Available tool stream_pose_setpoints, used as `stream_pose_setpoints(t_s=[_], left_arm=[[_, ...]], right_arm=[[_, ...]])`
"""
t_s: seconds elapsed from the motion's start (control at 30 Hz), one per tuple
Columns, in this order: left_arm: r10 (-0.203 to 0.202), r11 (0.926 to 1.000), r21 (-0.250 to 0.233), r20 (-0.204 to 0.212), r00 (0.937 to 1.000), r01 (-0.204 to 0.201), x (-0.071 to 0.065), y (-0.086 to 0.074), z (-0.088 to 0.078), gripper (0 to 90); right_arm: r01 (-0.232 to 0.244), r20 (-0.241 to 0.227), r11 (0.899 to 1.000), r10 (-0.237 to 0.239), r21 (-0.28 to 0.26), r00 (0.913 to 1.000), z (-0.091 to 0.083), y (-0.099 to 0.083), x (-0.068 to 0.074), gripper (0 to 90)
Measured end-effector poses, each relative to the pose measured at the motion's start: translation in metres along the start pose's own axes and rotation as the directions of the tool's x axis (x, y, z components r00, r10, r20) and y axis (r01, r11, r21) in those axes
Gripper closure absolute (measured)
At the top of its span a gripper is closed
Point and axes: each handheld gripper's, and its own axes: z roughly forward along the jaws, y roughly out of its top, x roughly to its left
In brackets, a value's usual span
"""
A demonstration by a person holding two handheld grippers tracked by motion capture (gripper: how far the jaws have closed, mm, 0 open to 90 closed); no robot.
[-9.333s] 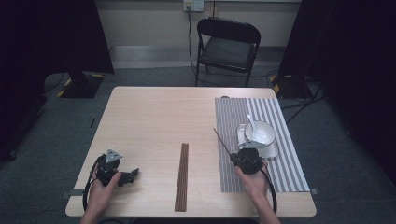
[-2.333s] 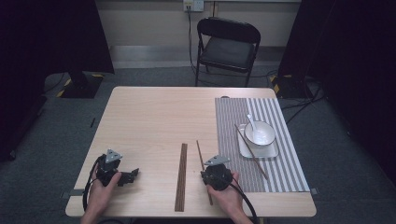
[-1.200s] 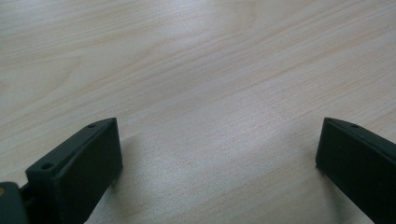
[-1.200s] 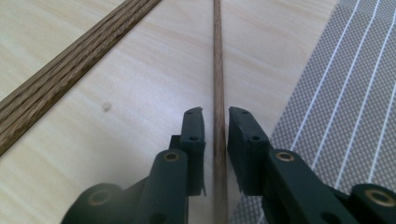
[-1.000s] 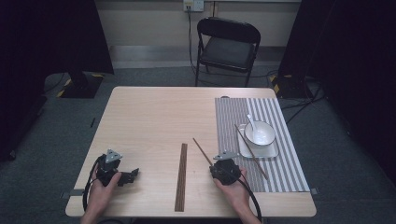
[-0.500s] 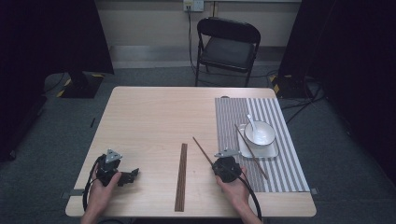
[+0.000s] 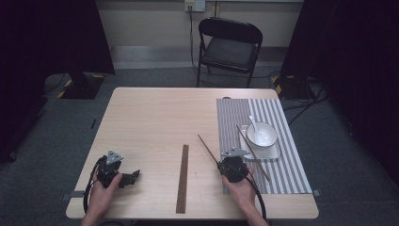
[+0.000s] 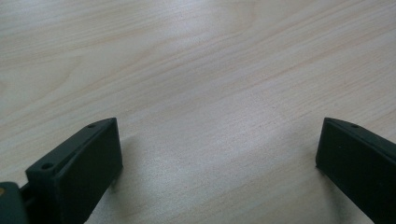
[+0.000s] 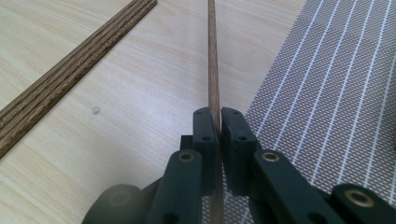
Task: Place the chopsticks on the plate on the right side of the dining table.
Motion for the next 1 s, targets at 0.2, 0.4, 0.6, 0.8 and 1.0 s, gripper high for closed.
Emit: stream_pose_setpoints(t_s=[0.2,0.4,0.6,0.8,1.0], left_arm=[[0.000,1.0000,0.000,0.000,1.0000,0.000,0.000,0.000,0.000,0.0],[0.000,1.0000,0.000,0.000,1.0000,0.000,0.000,0.000,0.000,0.0],[0.000,1.0000,0.000,0.000,1.0000,0.000,0.000,0.000,0.000,0.0],[0.000,1.0000,0.000,0.000,1.0000,0.000,0.000,0.000,0.000,0.0],[0.000,1.0000,0.000,0.000,1.0000,0.000,0.000,0.000,0.000,0.0]], right_arm=[[-0.012,0.000,1.000,0.012,-0.012,0.9999,-0.007,0.000,-0.005,85.1],[-0.039,0.012,0.999,0.039,-0.024,0.9992,-0.014,0.000,-0.018,85.1],[-0.068,0.031,0.997,0.069,-0.030,0.9972,-0.020,0.001,-0.035,85.1],[-0.086,0.043,0.996,0.087,-0.030,0.9953,-0.022,0.000,-0.045,85.1],[-0.099,0.057,0.995,0.101,-0.032,0.9933,-0.023,0.000,-0.053,85.1]])
